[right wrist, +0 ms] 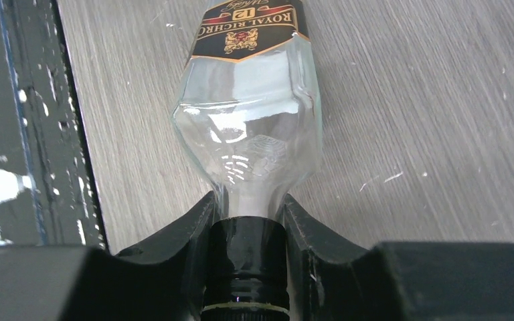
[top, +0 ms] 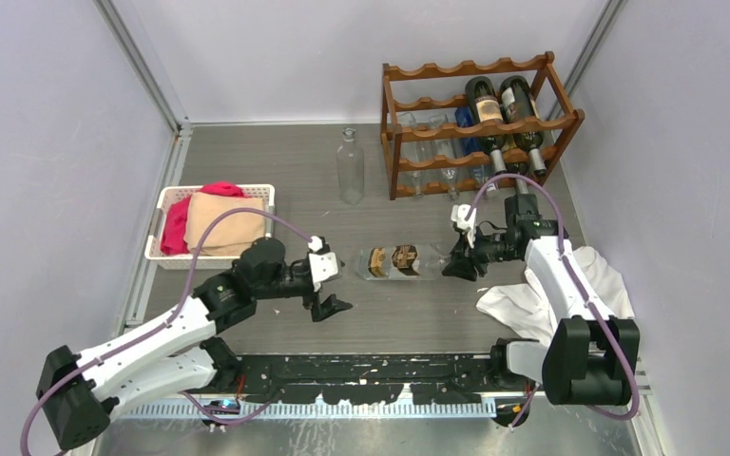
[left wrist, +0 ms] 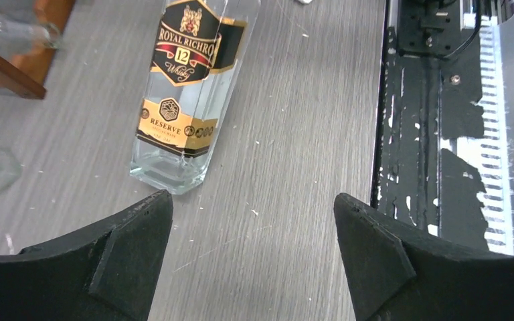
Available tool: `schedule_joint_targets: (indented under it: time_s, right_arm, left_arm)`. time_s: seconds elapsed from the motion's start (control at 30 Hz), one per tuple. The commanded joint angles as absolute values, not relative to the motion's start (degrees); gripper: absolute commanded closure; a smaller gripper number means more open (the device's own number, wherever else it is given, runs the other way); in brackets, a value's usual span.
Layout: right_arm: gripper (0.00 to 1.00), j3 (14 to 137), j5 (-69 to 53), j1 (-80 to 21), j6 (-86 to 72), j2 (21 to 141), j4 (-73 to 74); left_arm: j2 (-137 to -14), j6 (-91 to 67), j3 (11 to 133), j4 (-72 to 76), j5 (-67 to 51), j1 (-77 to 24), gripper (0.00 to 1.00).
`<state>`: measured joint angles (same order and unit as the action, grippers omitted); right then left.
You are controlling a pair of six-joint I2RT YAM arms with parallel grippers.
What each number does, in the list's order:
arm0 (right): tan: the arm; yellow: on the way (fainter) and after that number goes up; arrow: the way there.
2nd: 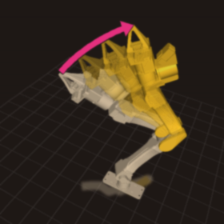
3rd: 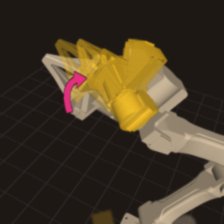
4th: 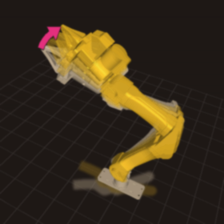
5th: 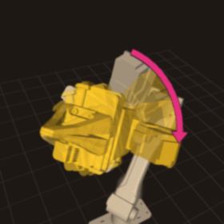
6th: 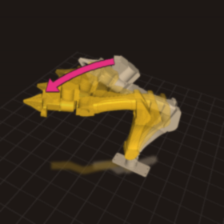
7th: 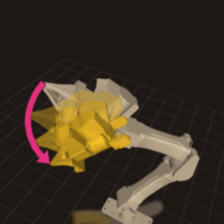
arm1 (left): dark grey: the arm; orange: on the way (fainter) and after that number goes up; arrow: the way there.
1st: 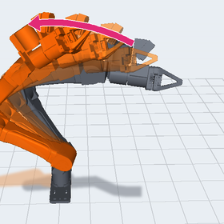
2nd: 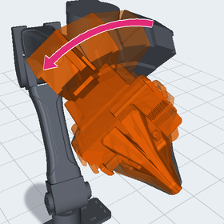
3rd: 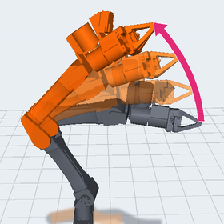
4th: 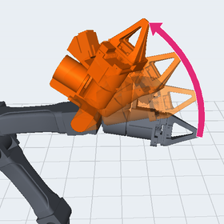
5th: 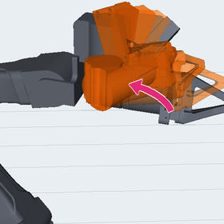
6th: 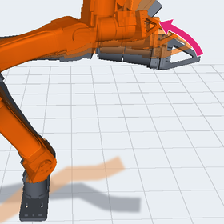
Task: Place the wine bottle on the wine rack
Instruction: Pick up the wine bottle from the center of the board.
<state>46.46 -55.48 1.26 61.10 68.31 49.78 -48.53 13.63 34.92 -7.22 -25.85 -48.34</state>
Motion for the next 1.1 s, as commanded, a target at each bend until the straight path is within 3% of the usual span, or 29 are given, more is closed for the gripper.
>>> schedule_joint_targets:
  time_s: [0.0,0.1,0.23,0.43,0.77,1.07]
  right_arm:
    - [0.99,46.6,-64.7,1.2,81.9,70.5,56.9]
    - [0.99,48.4,-64.4,1.1,96.7,74.5,67.2]
    - [0.99,49.2,-63.9,0.0,102.0,77.6,71.0]
    - [0.95,47.3,-61.1,-1.9,90.7,75.0,61.4]
    - [0.94,46.1,-58.9,-2.6,83.8,73.2,55.6]
    - [0.91,46.0,-58.5,-3.7,84.3,73.4,56.1]
  left_arm:
    - [-51.7,14.1,32.5,8.1,-27.2,-48.9,0.11]
    - [-57.5,19.1,35.6,7.3,-24.7,-50.0,0.1]
    - [-67.5,24.5,39.8,9.4,-23.5,-51.6,0.08]
    - [-78.8,28.6,44.7,11.1,-25.0,-54.3,0.08]
    - [-79.9,22.5,45.7,8.1,-33.0,-54.8,0.08]
    - [-84.8,23.6,43.5,13.6,-19.4,-55.3,0.07]
